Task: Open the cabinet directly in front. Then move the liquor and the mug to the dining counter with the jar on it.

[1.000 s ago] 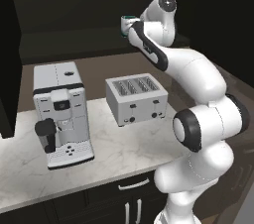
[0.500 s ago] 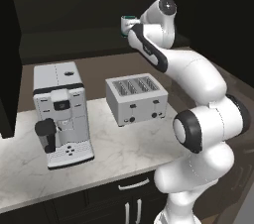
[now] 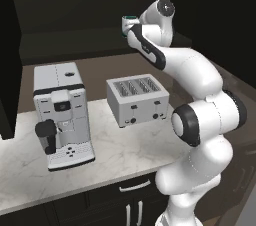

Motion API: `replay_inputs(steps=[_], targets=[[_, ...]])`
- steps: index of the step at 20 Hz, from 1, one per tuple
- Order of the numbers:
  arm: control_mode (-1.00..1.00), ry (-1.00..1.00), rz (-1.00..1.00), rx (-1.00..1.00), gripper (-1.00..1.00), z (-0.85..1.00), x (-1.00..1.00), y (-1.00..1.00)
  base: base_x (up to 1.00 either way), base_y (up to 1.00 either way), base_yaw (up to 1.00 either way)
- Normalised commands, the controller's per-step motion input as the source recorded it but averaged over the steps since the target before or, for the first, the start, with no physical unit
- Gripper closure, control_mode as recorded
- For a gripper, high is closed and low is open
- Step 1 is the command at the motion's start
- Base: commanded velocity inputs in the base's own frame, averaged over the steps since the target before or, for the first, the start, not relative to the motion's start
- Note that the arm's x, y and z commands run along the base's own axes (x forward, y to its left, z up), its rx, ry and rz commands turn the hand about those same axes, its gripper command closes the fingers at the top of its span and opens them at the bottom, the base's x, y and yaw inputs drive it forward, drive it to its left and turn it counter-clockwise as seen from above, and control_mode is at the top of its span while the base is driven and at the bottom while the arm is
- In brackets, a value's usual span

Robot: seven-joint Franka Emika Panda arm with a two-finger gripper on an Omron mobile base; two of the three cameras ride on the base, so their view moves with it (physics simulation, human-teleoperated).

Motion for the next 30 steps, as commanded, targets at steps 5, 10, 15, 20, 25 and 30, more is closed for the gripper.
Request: replay_inputs(steps=[5,10,15,20,25,30], targets=[[-1.00,0.02,0.00,0.00,-1.00,0.00,0.19,0.00,0.00,0.00,0.00],[-1.00,0.00,0.00,0.00,-1.00,0.00,0.11,0.00,0.00,0.00,0.00],[-1.00,0.00,0.00,0.00,-1.00,0.00,0.02,0.02,0.00,0.00,0.00],[-1.00,0.00,0.00,0.00,1.00,-0.02,0.01,0.30,0.00,0.00,0.00],[-1.00,0.00,0.00,0.00,1.00,0.00,0.00,0.23,0.00,0.00,0.00],[-1.00,0.00,0.00,0.00,1.00,0.00,0.00,0.01,0.00,0.00,0.00]])
